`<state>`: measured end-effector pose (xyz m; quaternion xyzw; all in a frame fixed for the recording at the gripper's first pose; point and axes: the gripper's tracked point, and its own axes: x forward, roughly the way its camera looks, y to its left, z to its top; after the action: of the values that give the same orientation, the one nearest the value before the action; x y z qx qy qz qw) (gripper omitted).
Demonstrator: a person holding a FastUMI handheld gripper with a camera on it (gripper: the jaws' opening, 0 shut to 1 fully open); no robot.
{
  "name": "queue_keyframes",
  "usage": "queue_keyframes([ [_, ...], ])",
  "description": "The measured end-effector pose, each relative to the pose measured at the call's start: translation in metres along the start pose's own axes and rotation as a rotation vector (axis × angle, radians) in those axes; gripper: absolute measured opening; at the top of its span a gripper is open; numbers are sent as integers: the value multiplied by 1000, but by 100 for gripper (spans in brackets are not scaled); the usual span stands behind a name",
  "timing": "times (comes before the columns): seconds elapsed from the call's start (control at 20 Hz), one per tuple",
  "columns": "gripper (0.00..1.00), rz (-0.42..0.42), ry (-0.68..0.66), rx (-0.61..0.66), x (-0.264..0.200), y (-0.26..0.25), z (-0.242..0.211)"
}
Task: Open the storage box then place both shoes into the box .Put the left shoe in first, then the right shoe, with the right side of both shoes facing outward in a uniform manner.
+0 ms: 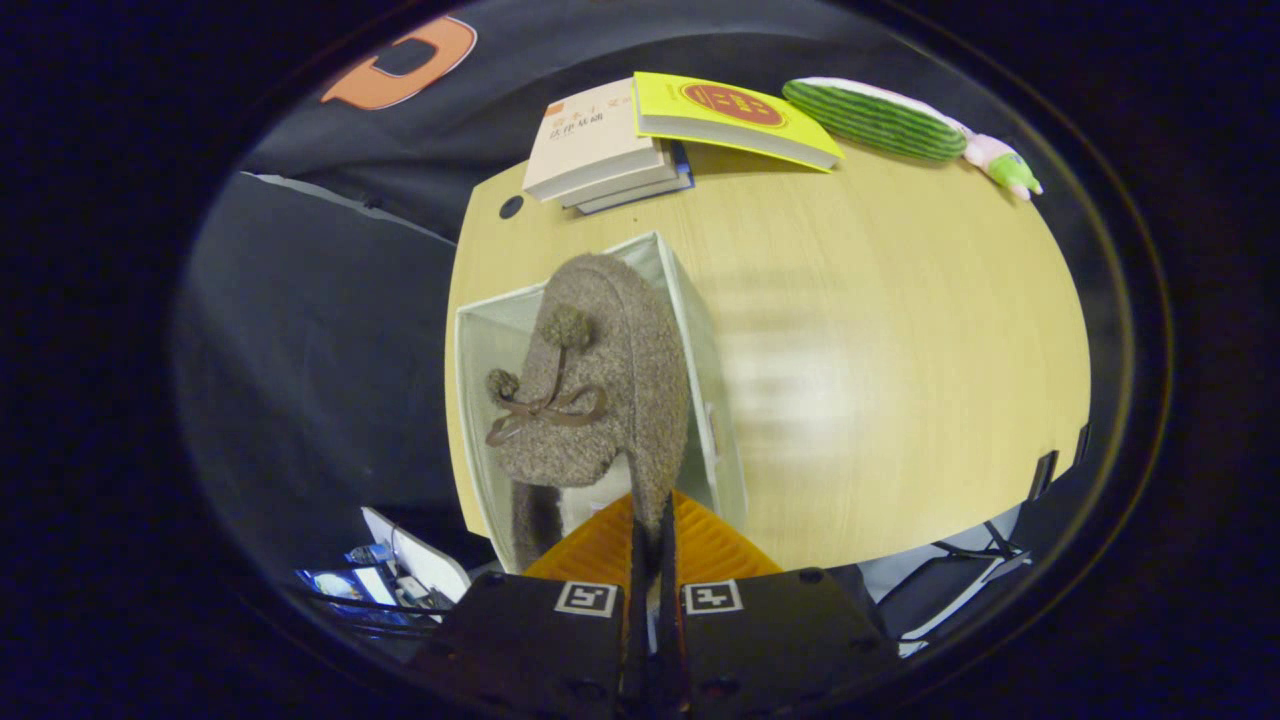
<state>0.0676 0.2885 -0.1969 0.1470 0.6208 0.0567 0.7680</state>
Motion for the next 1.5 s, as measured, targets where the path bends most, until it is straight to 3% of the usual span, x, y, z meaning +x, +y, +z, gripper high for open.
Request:
queue_keyframes([
  [0.3, 11, 33, -60, 63, 3, -5, 5],
  [0.4, 7, 60, -82, 86, -1, 0, 8],
  [0.5, 15, 74, -96, 73, -5, 1, 9],
  [0.75, 74, 49, -226, -33, -27, 1, 20],
  [0.8, 78, 40, -265, -57, -34, 4, 28],
  [1.15, 82, -54, -639, -219, -125, -11, 56],
  [1.2, 85, -67, -698, -232, -141, -13, 56],
  [1.3, 100, -88, -794, -269, -170, -20, 52],
  [1.5, 100, -132, -1026, -298, -230, -36, 53],
])
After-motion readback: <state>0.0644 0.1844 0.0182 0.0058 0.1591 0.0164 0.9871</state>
